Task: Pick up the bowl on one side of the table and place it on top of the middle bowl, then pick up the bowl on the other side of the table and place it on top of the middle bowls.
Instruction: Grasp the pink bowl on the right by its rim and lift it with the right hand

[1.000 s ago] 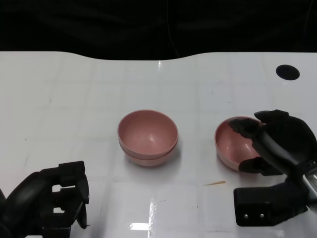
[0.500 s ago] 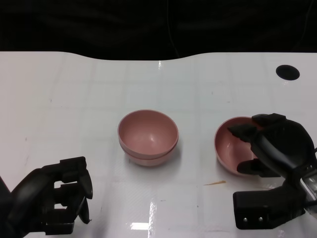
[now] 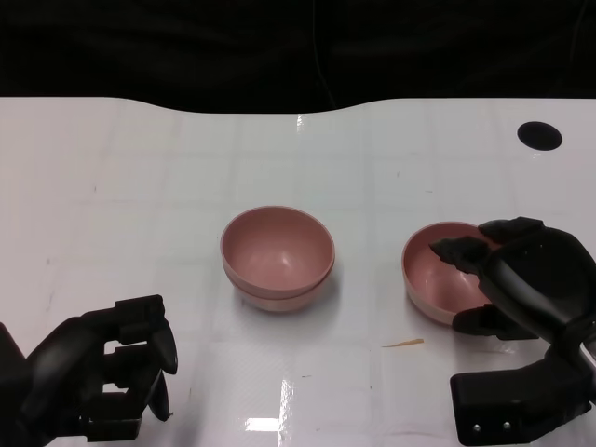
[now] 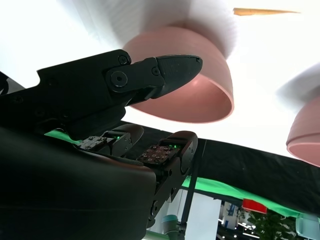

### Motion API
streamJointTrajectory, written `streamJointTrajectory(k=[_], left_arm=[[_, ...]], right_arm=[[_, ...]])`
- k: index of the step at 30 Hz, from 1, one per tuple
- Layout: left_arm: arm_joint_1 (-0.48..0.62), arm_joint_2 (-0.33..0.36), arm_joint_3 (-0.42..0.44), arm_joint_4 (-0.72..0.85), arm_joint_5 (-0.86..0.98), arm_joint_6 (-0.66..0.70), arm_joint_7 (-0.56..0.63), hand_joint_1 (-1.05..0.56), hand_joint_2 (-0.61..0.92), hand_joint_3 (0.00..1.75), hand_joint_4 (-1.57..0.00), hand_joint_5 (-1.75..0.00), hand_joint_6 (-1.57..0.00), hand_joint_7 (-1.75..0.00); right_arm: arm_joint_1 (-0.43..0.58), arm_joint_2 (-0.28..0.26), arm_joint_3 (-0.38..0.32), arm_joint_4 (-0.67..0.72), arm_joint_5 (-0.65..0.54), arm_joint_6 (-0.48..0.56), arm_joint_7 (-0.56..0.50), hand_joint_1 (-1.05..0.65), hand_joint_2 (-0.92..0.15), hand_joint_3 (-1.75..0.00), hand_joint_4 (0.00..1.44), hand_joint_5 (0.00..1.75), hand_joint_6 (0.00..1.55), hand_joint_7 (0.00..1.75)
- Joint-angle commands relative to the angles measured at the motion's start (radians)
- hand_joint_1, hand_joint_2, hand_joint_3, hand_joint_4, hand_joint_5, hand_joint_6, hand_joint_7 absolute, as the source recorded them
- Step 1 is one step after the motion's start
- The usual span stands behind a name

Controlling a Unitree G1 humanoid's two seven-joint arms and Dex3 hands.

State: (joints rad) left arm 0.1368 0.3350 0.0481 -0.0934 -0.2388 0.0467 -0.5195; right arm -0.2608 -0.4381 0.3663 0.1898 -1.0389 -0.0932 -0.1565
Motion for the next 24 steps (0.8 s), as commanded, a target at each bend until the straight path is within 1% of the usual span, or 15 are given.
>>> streamJointTrajectory(k=[1,7,12,17,24], left_arm=[[-0.005,0.000,0.009,0.015,-0.001,-0.002,0.001,0.29,0.76,1.15,-0.73,-1.75,-0.62,-1.75],[-0.003,-0.003,0.008,0.011,0.005,-0.007,0.006,0.30,0.77,1.14,-0.73,-1.75,-0.63,-1.75],[-0.004,0.002,0.006,0.007,0.021,-0.007,0.009,0.28,0.76,1.13,-0.73,-1.75,-0.62,-1.75],[-0.005,0.000,0.010,0.007,0.013,0.005,0.005,0.29,0.76,1.14,-0.73,-1.75,-0.62,-1.75],[-0.003,0.000,0.007,0.002,0.022,0.003,0.016,0.29,0.75,1.13,-0.73,-1.75,-0.63,-1.75]], right_arm=[[-0.015,-0.033,-0.007,-0.031,0.008,0.004,0.014,-0.78,-0.92,-0.15,0.58,0.01,0.55,0.01],[-0.002,-0.063,-0.014,-0.092,0.011,0.004,0.045,-0.83,-0.92,-0.19,0.59,0.01,0.54,0.00],[0.045,-0.082,-0.013,-0.157,0.007,0.005,0.067,-0.85,-0.92,-0.23,0.59,0.01,0.55,0.01],[0.094,-0.092,-0.009,-0.209,-0.010,0.011,0.084,-0.83,-0.92,-0.18,0.60,0.01,0.55,0.00],[0.153,-0.088,-0.011,-0.231,-0.031,0.003,0.052,-0.81,-0.92,-0.15,0.64,0.02,0.58,0.01]])
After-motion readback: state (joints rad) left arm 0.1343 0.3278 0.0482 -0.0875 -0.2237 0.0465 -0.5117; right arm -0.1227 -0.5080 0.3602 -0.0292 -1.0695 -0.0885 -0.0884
